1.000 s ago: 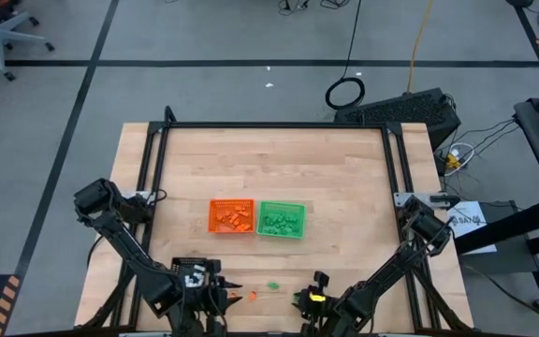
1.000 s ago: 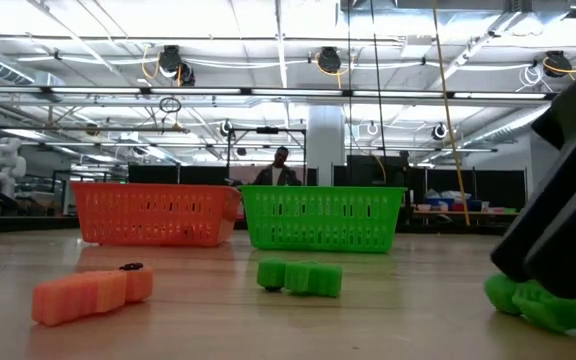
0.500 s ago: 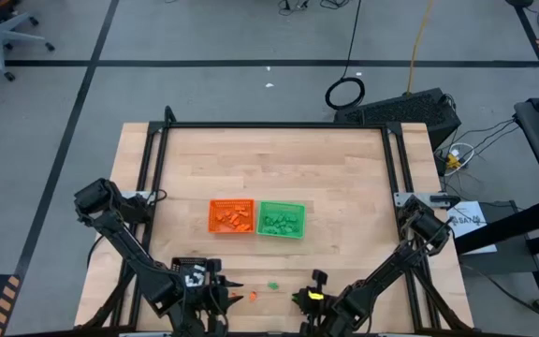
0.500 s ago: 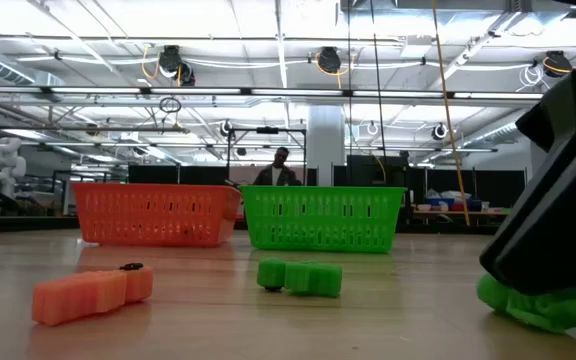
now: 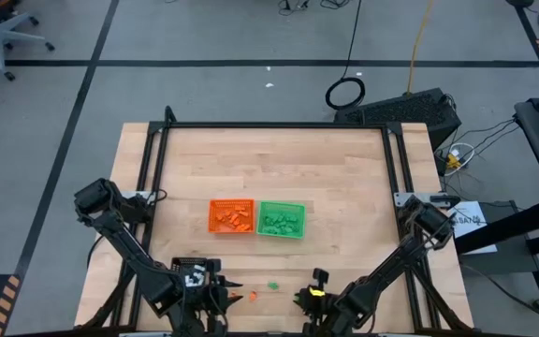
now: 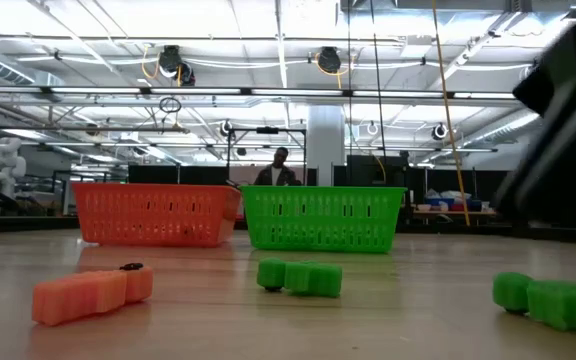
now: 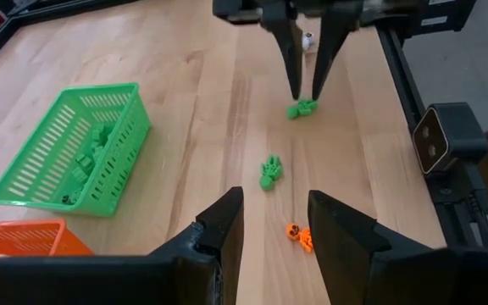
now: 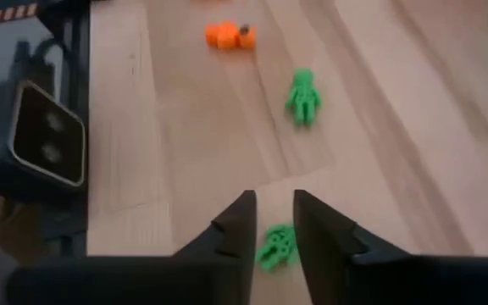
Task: Sort Halloween decoration
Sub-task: Put the green skeleton toy into the green bin
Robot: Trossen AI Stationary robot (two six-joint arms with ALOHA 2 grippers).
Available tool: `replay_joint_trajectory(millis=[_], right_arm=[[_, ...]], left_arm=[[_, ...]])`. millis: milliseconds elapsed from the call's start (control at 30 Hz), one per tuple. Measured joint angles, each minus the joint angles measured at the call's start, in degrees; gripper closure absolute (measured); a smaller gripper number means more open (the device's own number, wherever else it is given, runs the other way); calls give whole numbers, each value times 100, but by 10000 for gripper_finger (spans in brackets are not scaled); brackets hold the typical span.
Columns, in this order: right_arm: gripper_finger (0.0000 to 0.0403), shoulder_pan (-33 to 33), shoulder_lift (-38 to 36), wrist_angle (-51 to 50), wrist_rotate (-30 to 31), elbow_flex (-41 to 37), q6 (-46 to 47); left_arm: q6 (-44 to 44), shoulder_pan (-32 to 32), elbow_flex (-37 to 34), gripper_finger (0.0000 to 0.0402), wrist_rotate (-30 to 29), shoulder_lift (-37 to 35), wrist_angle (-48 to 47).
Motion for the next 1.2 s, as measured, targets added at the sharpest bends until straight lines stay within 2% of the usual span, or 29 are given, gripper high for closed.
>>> replay_joint_trajectory(millis=[367, 467, 633, 767, 1200], right_arm=[[242, 80, 155, -356, 18, 5, 749], [218, 81, 260, -343, -173, 8, 922], [201, 55, 428, -269, -226, 37, 981], [225, 48, 426, -359, -222, 38, 1067], [392, 39, 420, -500, -178, 31, 899]], left_arm=[[0, -16, 1, 272, 5, 0, -12], [0, -16, 1, 272, 10, 0, -24], [-4, -16, 1, 272, 17, 0, -22], [-4, -14, 1, 272, 17, 0, -29], [-47, -7, 0, 272, -9, 0, -42]])
